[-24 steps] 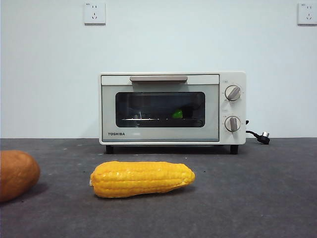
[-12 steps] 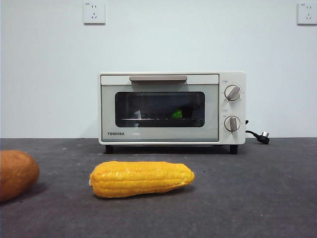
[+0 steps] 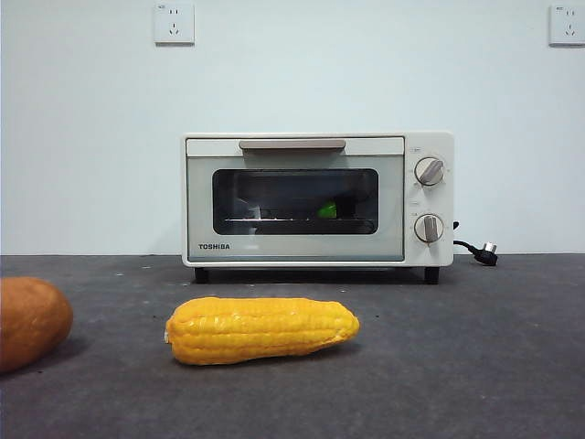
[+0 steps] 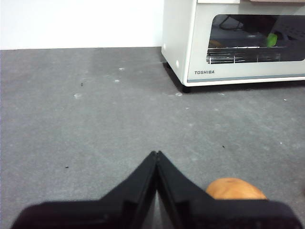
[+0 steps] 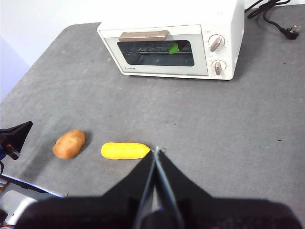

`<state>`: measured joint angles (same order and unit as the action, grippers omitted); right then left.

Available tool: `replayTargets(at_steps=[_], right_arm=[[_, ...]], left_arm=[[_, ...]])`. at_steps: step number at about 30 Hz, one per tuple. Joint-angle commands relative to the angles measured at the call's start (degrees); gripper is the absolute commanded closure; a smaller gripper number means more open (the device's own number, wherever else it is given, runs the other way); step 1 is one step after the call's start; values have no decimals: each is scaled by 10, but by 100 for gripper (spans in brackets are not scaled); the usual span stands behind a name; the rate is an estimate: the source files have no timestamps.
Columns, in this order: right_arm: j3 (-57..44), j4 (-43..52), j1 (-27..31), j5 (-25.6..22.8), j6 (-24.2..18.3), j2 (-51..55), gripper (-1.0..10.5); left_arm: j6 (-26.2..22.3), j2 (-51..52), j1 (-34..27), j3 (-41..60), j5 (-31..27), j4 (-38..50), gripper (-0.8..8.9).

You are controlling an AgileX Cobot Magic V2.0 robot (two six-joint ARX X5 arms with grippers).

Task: Take the eggplant from the table,put the eggplant in the oven

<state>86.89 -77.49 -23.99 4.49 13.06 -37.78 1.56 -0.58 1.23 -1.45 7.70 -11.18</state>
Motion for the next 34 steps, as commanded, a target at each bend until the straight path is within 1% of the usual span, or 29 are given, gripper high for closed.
replayTargets(at_steps=[1,16,17,19,22,23,24,26,28,31,34], right_arm=[[-1,-13,0,-1,-2,0,946],[-1,-13,0,-1,-2,0,946],[-1,-13,0,-3,-14,0,946],[-1,-13,0,-27,-57,0,946],[-2,-4,5,-94,-86,0,946],[-6,11,12,-108,-101,1,946],[-11,27,21,-109,-114,3,946],[-33,71,54,-98,-136,19,946],[-73,122,89,-91,-150,43,946],[-161,205,137,-90,-157,91,946],[-266,302,168,-89,-156,140,946]], left_arm=[[4,-2,-1,5,2,5,816],[4,-3,-1,5,2,5,816],[4,-3,-1,5,2,5,816],[4,-3,-1,5,2,5,816],[4,-3,-1,5,2,5,816],[4,-3,-1,5,2,5,816],[4,-3,-1,5,2,5,816],[4,-3,-1,5,2,5,816],[4,-3,-1,5,2,5,816],[4,-3,-1,5,2,5,816],[4,-3,-1,5,2,5,816]])
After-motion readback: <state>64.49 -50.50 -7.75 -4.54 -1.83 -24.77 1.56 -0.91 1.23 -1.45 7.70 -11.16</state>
